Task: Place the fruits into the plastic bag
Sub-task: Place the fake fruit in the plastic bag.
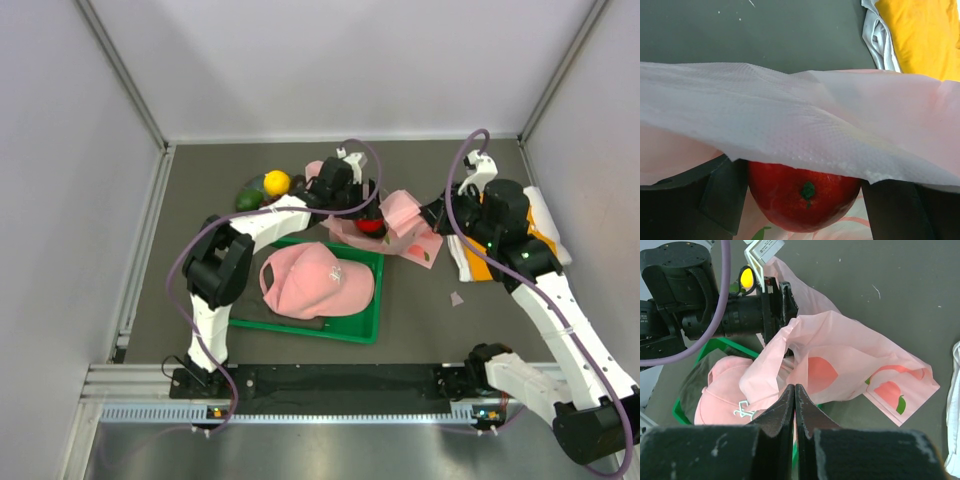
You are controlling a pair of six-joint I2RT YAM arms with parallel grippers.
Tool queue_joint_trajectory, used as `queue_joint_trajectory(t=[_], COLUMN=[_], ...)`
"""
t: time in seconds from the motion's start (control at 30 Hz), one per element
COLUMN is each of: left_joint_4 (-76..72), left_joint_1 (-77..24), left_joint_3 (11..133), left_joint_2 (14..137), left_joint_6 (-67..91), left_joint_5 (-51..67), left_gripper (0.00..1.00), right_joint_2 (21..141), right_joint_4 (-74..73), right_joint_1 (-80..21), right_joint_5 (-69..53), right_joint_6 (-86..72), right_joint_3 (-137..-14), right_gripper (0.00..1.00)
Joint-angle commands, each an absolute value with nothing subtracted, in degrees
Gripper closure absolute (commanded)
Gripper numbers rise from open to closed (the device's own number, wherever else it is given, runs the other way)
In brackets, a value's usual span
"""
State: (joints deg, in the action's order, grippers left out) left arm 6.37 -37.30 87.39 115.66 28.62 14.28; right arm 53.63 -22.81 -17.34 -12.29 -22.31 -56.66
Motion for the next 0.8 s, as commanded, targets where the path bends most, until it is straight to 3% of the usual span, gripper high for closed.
queue_joint_trajectory(t=[0.0, 0.07, 0.3, 0.77], left_joint_4=[3.5, 3.9, 4.0, 1.8], left_joint_1=[-37.5, -37.5, -37.6, -37.7], left_joint_3=[87.6, 87.4, 84.5, 80.6], left_joint_2=[114.8, 114.4, 110.9, 103.5], left_joint_6=[28.2, 27.8, 26.0, 24.7], left_joint_5=[14.3, 13.5, 9.8, 14.1], left_gripper=[0.10, 0.01, 0.01, 0.01], right_joint_2=[52.6, 52.6, 52.6, 52.6], right_joint_4=[-21.6, -21.7, -21.8, -21.9], right_joint_1=[-17.0, -17.1, -17.0, -17.1], right_joint_5=[-12.4, -12.3, -12.2, -12.3], right_joint_6=[-22.6, -22.5, -22.5, -22.8], right_joint_3=[-57.2, -57.2, -57.2, -57.0], right_gripper=[1.00, 1.00, 1.00, 1.00])
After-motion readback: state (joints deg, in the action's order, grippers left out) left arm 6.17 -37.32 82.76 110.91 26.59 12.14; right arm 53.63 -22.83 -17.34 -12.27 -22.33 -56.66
